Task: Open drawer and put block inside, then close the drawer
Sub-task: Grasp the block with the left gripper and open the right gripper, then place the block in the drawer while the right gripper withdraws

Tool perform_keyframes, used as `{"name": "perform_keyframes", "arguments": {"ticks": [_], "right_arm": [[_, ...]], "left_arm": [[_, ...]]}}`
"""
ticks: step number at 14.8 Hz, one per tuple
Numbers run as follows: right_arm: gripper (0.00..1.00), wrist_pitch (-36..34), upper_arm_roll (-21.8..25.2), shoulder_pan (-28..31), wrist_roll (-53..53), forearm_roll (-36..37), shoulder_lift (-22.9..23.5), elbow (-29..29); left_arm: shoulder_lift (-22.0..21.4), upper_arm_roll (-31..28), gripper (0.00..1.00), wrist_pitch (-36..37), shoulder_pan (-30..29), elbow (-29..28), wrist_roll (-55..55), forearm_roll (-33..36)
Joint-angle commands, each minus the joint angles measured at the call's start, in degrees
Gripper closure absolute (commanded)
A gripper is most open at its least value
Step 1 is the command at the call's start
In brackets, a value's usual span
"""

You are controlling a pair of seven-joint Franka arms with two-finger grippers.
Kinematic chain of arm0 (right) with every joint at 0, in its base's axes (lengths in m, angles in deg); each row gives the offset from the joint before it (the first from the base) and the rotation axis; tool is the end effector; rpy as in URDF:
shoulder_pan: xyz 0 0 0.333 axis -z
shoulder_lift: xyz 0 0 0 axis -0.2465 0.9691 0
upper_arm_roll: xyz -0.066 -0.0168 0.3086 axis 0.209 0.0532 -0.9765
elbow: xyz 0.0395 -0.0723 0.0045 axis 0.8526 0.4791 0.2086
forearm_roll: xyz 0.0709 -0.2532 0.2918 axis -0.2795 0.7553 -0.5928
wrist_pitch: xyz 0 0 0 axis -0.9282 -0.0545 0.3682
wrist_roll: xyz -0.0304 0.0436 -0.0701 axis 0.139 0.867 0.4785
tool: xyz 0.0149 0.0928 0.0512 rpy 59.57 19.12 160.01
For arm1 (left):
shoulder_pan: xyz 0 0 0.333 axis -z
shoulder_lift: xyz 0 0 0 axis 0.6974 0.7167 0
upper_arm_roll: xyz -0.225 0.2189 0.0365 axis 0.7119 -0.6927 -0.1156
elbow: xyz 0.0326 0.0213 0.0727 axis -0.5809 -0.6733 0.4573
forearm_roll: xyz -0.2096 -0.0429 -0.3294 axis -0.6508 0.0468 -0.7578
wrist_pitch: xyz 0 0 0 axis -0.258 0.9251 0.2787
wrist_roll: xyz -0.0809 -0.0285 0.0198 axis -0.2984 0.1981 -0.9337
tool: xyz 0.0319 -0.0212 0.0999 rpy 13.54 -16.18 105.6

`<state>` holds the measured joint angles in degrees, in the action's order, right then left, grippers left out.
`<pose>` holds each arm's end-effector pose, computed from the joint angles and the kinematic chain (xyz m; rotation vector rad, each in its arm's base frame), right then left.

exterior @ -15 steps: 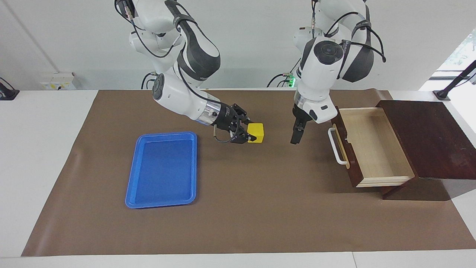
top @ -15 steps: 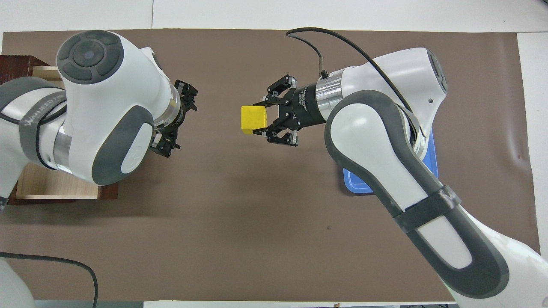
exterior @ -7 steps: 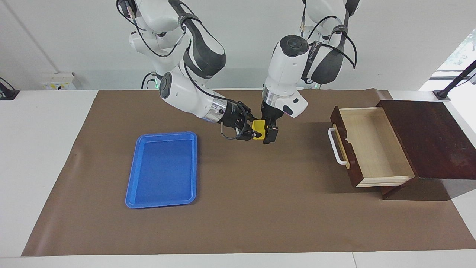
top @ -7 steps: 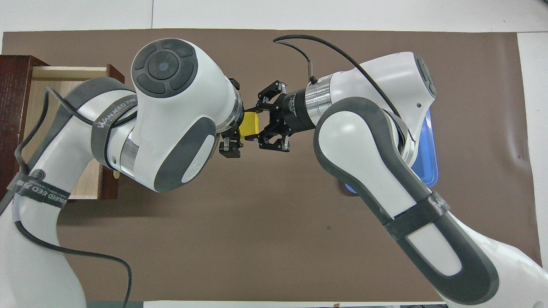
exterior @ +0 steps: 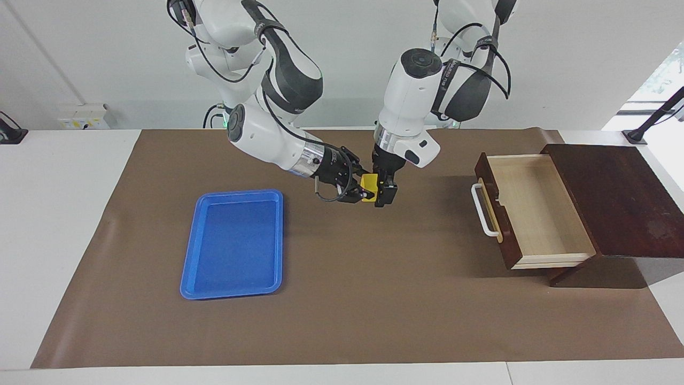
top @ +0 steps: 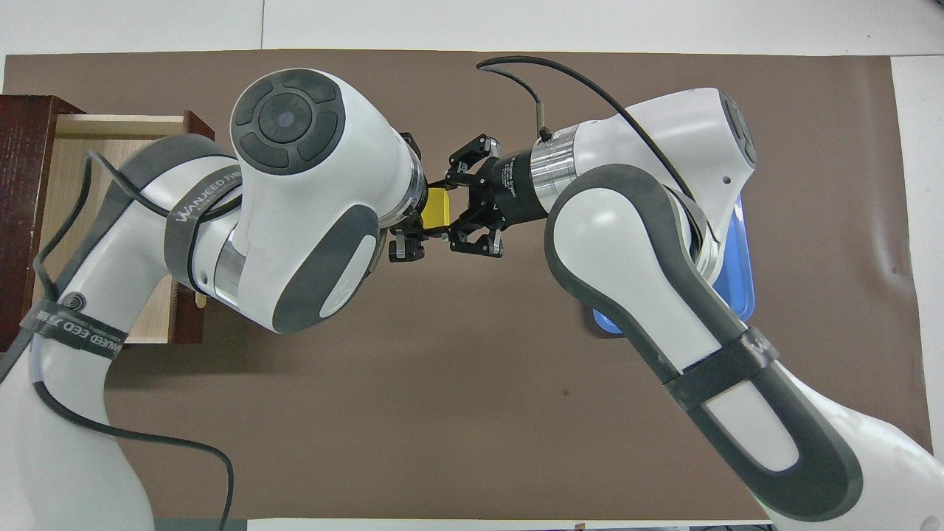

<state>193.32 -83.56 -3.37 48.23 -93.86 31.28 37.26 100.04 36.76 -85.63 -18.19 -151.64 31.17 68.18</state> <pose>0.6014 0.3166 0.4679 -1.6973 1.7469 0.8185 0.5471 -0.3748 0.5180 2.1747 2.0563 -0.0656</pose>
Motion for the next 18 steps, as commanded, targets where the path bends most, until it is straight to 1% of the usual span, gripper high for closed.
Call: {"name": "perform_keyframes", "arguments": {"ticks": [1,2,5,6,7,9,10,12,14,15,16,17,18], "right_arm": [[1.00,-1.00,-0.42,0.33,-0.75,-1.52,-0.55,0.35],[1.00,-1.18,-0.42,0.50,-0.75,-1.52,-0.55,0.35],[1.00,-1.18,-0.42,0.50,-0.66,-1.70,-0.55,0.26],[0.48,-1.18,-0.42,0.50,0.12,-1.70,-0.55,0.17],[0.00,-1.18,-0.42,0.59,0.22,-1.61,-0.55,0.17],[0.00,-1.18,-0.33,0.68,0.22,-1.52,-0.46,0.00],[0.00,-1.27,-0.33,0.85,0.22,-1.52,-0.46,0.00],[0.00,-1.44,-0.33,1.12,0.22,-1.52,-0.46,-0.18],[0.00,-1.53,-0.24,1.99,0.22,-1.35,-0.54,-0.27],[0.00,-2.23,-0.16,3.04,-0.22,-0.74,-0.72,-0.35],[0.00,-3.80,0.02,4.27,-1.44,-0.04,-0.90,-0.79],[0.00,-5.64,-0.07,6.11,-4.41,2.41,-1.77,-0.97],[0.00,-7.93,-0.15,7.70,-8.09,5.39,-2.38,-1.06]], "left_arm": [[0.73,-1.00,0.90,-0.14,0.87,0.91,0.84,-0.42],[0.73,-1.08,1.00,0.21,0.78,1.00,0.75,-0.33],[0.73,-1.08,1.00,2.58,0.17,1.44,0.22,0.63],[0.64,-1.17,1.00,2.68,0.16,1.44,0.13,0.81],[0.64,-1.35,1.00,2.76,0.16,1.44,-0.21,0.81],[0.29,-1.44,1.00,4.60,-0.97,1.53,-2.49,0.81],[-0.50,-1.52,1.00,6.09,-3.07,1.53,-5.46,0.72],[-3.74,-1.52,1.00,10.65,-8.94,1.35,-14.67,0.11],[-6.55,-1.52,1.00,13.83,-17.37,1.26,-23.38,-0.07],[-7.44,-1.52,1.00,14.01,-21.59,1.18,-27.86,-0.07],[-7.45,-1.52,1.00,13.58,-24.68,0.91,-32.34,-0.07],[-7.97,-1.61,1.00,12.27,-27.49,-0.39,-36.91,0.02],[-9.10,-1.70,1.00,9.13,-30.48,-3.28,-40.09,0.02]]}}
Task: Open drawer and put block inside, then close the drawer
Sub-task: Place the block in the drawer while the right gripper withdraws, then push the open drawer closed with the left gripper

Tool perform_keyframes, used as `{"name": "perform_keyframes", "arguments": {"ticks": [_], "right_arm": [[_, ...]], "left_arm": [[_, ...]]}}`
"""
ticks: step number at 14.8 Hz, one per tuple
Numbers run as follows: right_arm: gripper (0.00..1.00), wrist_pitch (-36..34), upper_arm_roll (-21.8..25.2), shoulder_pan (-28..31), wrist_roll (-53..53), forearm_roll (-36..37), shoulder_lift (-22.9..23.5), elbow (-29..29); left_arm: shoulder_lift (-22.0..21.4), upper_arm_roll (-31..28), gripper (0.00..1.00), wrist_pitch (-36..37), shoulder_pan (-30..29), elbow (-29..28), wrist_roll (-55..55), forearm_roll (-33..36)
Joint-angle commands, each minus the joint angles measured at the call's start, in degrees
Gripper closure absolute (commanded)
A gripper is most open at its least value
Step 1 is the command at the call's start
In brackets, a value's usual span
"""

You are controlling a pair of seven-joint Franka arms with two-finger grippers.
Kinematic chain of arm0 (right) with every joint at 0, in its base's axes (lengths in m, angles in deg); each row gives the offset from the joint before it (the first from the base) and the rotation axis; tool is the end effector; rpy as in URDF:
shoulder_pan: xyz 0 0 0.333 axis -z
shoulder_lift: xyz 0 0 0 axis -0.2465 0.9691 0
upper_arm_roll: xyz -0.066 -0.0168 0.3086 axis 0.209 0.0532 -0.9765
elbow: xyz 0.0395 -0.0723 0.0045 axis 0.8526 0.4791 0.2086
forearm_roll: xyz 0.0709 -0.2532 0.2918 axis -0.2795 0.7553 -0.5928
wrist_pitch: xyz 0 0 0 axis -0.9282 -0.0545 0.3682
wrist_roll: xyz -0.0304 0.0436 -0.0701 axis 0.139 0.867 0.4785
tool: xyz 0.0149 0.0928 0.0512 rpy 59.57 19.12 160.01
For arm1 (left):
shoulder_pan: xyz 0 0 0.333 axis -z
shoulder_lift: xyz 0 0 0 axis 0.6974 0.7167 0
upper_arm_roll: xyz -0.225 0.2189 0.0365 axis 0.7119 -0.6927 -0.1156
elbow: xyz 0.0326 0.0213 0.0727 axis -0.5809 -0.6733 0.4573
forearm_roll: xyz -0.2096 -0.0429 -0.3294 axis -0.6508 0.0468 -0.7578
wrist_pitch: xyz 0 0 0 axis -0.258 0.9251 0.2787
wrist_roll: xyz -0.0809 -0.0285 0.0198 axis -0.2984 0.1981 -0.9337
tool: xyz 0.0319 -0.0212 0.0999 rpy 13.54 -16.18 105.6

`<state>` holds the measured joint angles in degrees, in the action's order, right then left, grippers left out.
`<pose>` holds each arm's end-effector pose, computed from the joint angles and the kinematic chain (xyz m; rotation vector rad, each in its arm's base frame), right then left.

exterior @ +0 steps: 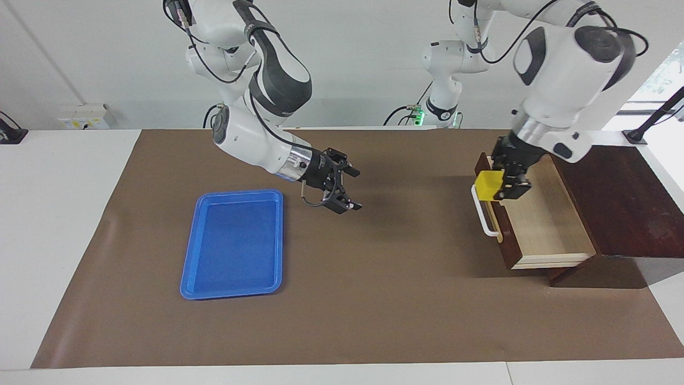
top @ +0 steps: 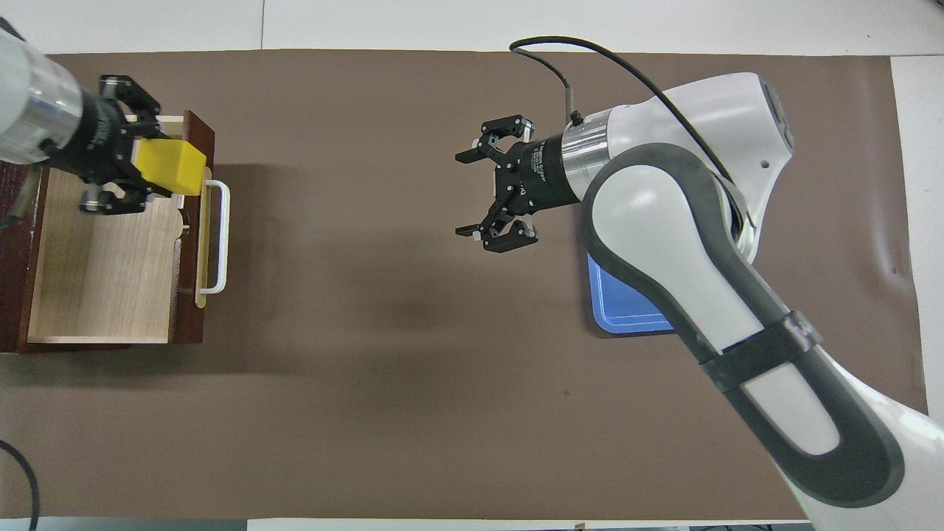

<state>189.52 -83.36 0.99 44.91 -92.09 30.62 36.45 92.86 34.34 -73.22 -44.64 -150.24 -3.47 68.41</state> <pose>0.6178 0.2718 0.4777 -1.7315 1.7205 0.7792 0.6131 -0.0661 0.5875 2.3417 1.9746 0.0219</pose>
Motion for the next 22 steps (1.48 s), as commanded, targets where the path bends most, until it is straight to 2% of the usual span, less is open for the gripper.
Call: {"name": "perform_keyframes", "arguments": {"ticks": [1,4,7,8,9,10,11,12,14,15,17,20,21,22], "right_arm": [[0.00,-6.15,-0.35,4.48,-8.11,6.25,-2.60,-0.25],[0.00,-13.18,-0.27,7.91,-24.00,14.33,-4.80,-0.25],[0.00,-20.82,-0.27,10.02,-43.50,27.06,-7.25,-0.25],[0.00,-22.33,-0.27,10.55,-50.09,31.46,-8.13,-0.16],[0.00,-23.65,-0.27,11.08,-56.51,35.16,-9.01,-0.16],[0.00,-24.62,-0.27,12.22,-63.62,38.59,-9.98,-0.07],[0.00,-25.06,-0.27,13.45,-69.87,40.71,-10.95,0.10],[0.00,-25.07,-0.27,14.76,-75.94,42.47,-11.91,0.28],[0.00,-25.07,-0.27,16.96,-85.10,45.12,-13.23,0.28],[0.00,-25.07,-0.27,18.02,-87.75,45.21,-13.76,0.28],[0.00,-26.11,-0.27,20.65,-93.11,45.30,-14.99,0.46],[0.00,-32.25,-0.35,21.19,-94.63,49.24,-18.15,0.46],[0.00,-37.15,-0.27,22.15,-91.33,51.78,-21.38,3.07],[0.00,-35.80,-0.27,22.16,-90.94,51.81,-21.76,4.22]], "left_arm": [[-3.42,0.72,1.00,-7.06,-6.49,-8.45,-7.05,-0.12],[-8.00,0.72,1.00,-19.37,-10.03,-22.95,-7.07,-0.12],[-9.41,0.63,1.00,-23.52,-10.47,-30.36,-7.24,-0.12],[-9.41,0.63,0.81,-24.84,-11.43,-31.42,-7.41,-0.12],[-9.50,0.63,0.23,-25.81,-11.44,-32.04,-7.59,-0.03],[-9.15,0.63,0.00,-25.38,-11.09,-31.08,-7.16,0.23],[-8.89,0.72,0.00,-24.07,-10.65,-28.90,-6.54,0.32],[-8.19,0.90,0.00,-18.92,-10.30,-23.92,-4.45,0.32],[-2.67,0.99,0.00,-11.00,-4.62,-12.41,5.62,3.11],[-0.99,1.16,0.00,-8.61,-1.62,-9.14,10.46,5.48],[0.25,1.07,0.00,-8.50,4.62,-11.01,15.15,9.35],[-1.05,1.16,0.00,-14.19,7.90,-21.46,16.49,15.08],[-1.93,0.73,0.00,-18.30,-2.20,-23.41,1.87,17.26],[-1.86,0.72,0.00,-18.78,-4.47,-23.08,-0.45,17.37]]}}
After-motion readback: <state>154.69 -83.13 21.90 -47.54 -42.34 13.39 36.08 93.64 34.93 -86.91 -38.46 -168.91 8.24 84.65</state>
